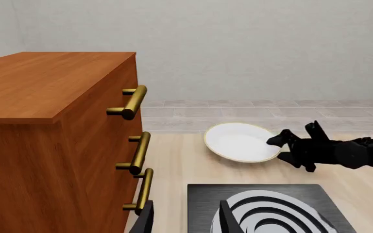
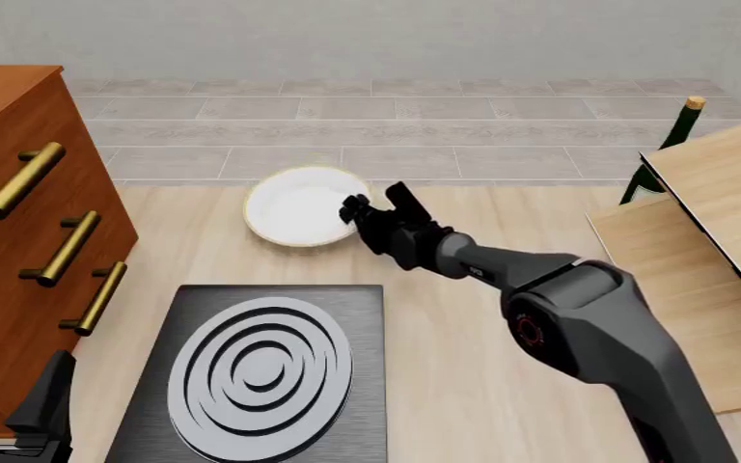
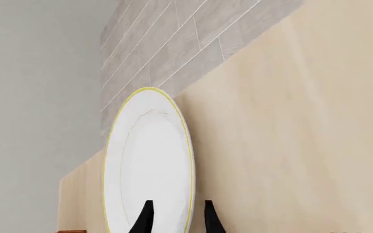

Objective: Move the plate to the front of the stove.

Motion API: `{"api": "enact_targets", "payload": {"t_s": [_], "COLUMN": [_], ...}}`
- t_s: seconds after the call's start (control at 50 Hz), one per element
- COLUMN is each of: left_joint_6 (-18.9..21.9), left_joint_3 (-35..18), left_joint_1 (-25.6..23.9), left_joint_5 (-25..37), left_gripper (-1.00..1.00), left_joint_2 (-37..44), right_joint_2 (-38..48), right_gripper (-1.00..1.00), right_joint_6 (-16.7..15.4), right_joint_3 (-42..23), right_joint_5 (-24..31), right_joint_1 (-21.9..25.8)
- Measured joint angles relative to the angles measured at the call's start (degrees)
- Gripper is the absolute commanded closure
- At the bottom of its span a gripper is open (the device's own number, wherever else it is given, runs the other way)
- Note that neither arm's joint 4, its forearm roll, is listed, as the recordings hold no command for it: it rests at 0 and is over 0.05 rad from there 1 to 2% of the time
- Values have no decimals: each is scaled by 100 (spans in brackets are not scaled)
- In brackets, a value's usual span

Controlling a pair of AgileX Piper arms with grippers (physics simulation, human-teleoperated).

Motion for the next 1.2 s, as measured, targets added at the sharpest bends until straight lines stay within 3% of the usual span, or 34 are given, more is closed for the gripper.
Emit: {"api": "enact_targets", "payload": {"t_s": [0.28, 0.48, 0.76, 1.2], "left_joint_6": [0, 0, 0, 0], "left_joint_3": [0, 0, 0, 0], "left_joint_1": [0, 0, 0, 0], "left_joint_5": [0, 0, 0, 0], "left_gripper": [-100, -100, -100, -100], "left_joint_2": [0, 0, 0, 0], "right_joint_2": [-196, -454, -1264, -3078], "right_gripper": [-100, -100, -100, -100], "right_joint_6": [114, -85, -490, -439], "right_joint_3": [397, 879, 2182, 4249], "right_joint_5": [-199, -307, -655, -1210], "right_joint_1": [-117, -269, -439, -269]}}
